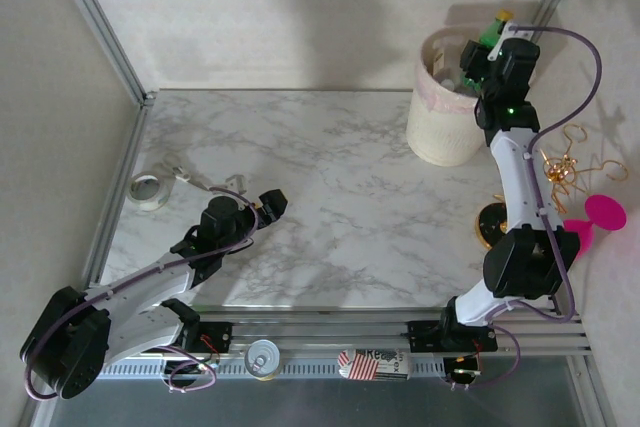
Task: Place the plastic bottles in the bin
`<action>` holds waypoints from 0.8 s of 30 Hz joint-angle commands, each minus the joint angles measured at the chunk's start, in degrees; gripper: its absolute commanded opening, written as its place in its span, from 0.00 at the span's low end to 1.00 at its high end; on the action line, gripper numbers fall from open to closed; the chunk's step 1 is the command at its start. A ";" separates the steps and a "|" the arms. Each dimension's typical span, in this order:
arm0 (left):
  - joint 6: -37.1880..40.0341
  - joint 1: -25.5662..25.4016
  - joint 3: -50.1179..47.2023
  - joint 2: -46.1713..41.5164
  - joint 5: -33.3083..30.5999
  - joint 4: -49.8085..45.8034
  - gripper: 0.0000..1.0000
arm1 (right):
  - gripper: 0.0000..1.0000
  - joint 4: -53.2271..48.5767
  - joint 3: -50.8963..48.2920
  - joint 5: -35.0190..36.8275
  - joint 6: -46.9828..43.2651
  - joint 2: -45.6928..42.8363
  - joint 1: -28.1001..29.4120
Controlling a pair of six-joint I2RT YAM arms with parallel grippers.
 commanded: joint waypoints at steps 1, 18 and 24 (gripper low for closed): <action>0.73 -0.52 1.24 -0.90 -2.08 0.28 1.00 | 0.44 3.10 -2.19 1.03 1.57 0.57 -0.93; 0.12 -0.52 0.86 -4.11 -6.33 -1.81 1.00 | 0.89 2.34 -1.80 1.55 1.90 0.71 -1.87; 0.83 -0.52 1.72 -4.34 -8.14 -3.43 1.00 | 0.99 3.96 -2.48 1.06 2.26 -2.60 -1.88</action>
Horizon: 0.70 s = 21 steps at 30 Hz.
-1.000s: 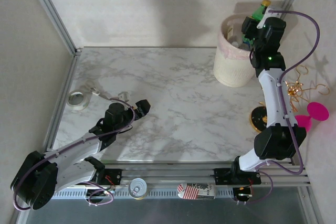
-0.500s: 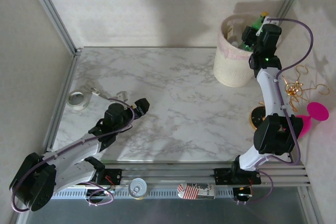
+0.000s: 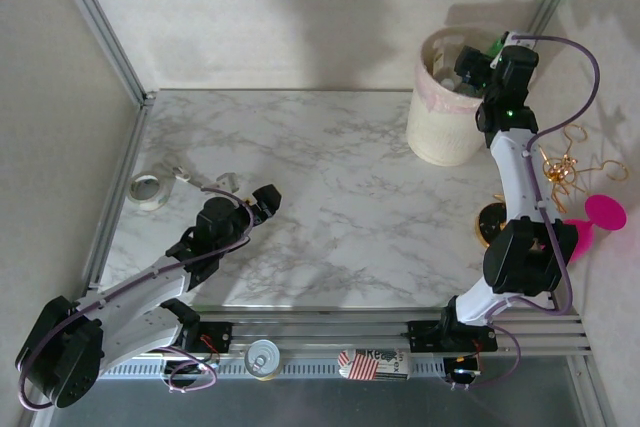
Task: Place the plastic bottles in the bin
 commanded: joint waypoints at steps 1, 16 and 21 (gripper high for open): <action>0.97 -0.50 1.98 -1.09 -2.94 -2.56 1.00 | 0.99 3.15 -0.50 -0.14 0.61 -4.05 -0.18; 6.96 6.92 5.90 -5.78 -15.53 -7.85 1.00 | 0.99 17.04 -26.32 -10.09 -0.28 -23.48 13.11; 12.27 10.44 5.90 -6.41 -22.58 -6.77 1.00 | 0.99 25.91 -42.17 -11.37 -0.43 -28.40 16.14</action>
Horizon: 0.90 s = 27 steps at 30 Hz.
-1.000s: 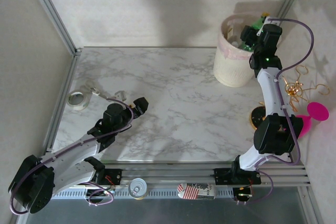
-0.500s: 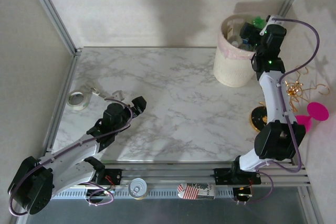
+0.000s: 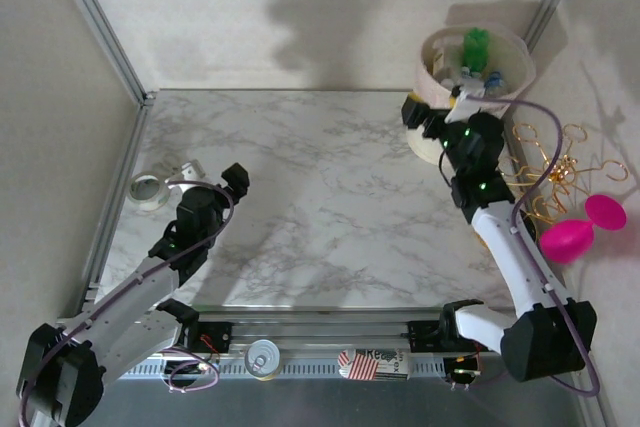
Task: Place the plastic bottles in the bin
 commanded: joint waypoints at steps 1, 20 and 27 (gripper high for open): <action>6.57 2.12 1.73 -0.46 -7.80 -0.18 1.00 | 0.99 8.03 -8.37 -1.28 -0.52 -1.90 0.78; 26.59 9.61 -6.66 16.97 -22.55 29.43 1.00 | 0.99 41.53 -31.65 20.19 -13.86 17.59 -3.92; 32.19 9.72 -9.72 25.86 -18.74 47.01 1.00 | 0.99 53.62 -37.45 14.83 -12.42 21.02 -6.68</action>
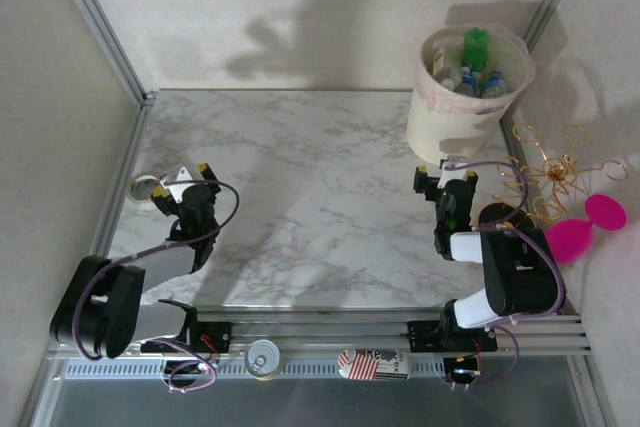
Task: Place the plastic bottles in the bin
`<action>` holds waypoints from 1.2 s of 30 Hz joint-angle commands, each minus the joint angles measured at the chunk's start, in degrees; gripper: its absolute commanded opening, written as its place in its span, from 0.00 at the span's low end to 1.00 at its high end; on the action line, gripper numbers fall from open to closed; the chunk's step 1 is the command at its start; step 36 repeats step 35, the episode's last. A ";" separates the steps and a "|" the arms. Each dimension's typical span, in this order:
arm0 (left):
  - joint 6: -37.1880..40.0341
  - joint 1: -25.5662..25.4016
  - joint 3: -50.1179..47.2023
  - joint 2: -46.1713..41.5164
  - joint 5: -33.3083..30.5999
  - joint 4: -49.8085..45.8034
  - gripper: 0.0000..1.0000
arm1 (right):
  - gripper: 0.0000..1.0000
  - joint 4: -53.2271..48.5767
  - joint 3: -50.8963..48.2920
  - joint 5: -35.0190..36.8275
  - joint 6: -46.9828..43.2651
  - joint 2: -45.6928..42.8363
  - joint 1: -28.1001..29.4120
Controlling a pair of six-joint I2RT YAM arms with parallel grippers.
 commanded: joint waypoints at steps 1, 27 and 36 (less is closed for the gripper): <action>4.98 0.41 -2.93 3.62 2.42 14.87 1.00 | 0.99 12.23 -3.64 -2.73 0.83 0.91 -1.55; 3.20 6.91 -6.70 13.61 18.68 28.58 1.00 | 0.99 17.26 -6.94 -4.33 3.32 3.91 -4.00; 3.11 6.91 -6.68 13.66 18.60 28.61 1.00 | 0.99 17.31 -6.99 -4.31 3.28 3.93 -3.94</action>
